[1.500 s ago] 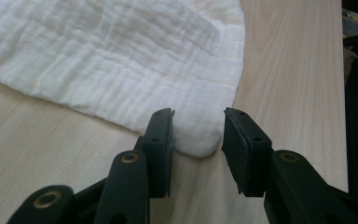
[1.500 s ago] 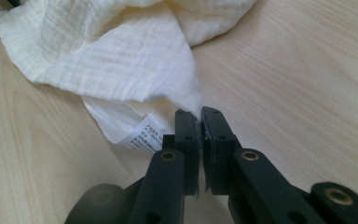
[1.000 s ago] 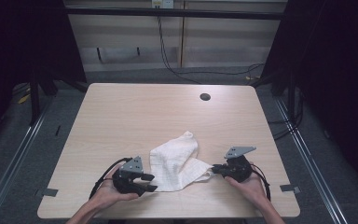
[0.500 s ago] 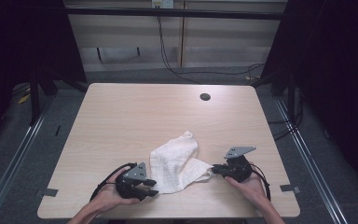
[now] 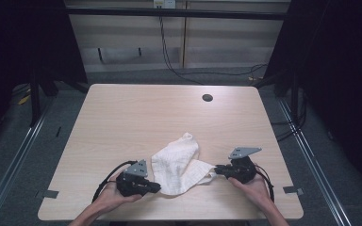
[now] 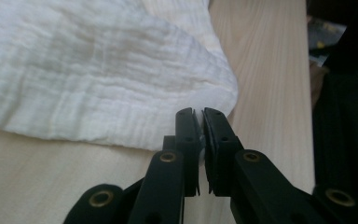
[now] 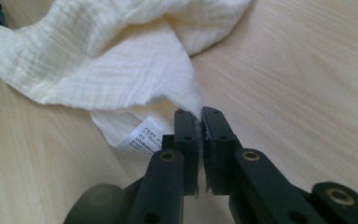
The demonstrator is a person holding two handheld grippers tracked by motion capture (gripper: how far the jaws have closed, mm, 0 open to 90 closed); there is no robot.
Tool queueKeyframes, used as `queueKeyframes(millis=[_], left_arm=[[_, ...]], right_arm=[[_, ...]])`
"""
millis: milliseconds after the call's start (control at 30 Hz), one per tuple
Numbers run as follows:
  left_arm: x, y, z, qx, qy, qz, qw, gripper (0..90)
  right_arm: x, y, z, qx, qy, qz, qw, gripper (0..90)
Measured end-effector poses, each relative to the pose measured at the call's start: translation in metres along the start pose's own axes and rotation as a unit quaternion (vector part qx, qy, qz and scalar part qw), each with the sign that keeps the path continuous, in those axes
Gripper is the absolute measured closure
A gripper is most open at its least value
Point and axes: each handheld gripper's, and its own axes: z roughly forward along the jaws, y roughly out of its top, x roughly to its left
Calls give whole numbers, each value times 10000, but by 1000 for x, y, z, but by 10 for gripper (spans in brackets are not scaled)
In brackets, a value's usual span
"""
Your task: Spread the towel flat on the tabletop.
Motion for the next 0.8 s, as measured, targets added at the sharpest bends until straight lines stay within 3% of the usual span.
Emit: queueKeyframes(millis=[33,67,133,233,300,333,467,633,667,700,733,800], left_arm=[[0,0,0,0,0,0,10000,854],[2,3,-8,-210,20,-129,9997,855],[4,4,-11,-348,29,-224,9991,854],[6,8,-22,-517,215,-251,9981,854],[9,11,-29,-740,262,-326,9964,854],[13,14,-36,-862,392,-424,9946,855],[19,24,-41,-846,404,-488,9944,856],[27,46,-47,-1062,413,-447,9925,856],[33,53,-53,-1155,487,-477,9910,856],[33,53,-53,-1155,487,-477,9910,856],[38,58,-59,-1262,505,-578,9890,855],[42,62,-64,-1307,552,-593,9881,856]], right_arm=[[0,0,0,0,0,0,10000,858],[1,3,-4,-94,35,-8,9999,860],[2,5,-7,-158,66,11,9999,860],[2,11,-13,-334,75,20,9994,860],[1,14,-16,-403,121,62,9991,860],[0,18,-19,-466,113,61,9988,861],[-4,30,-29,-575,67,-9,9983,861],[-11,43,-42,-787,15,40,9969,861],[-14,51,-49,-862,-7,49,9963,862],[-14,51,-49,-862,-7,49,9963,862],[-20,57,-54,-959,-23,76,9954,862],[-24,64,-58,-1012,-11,80,9948,863]])
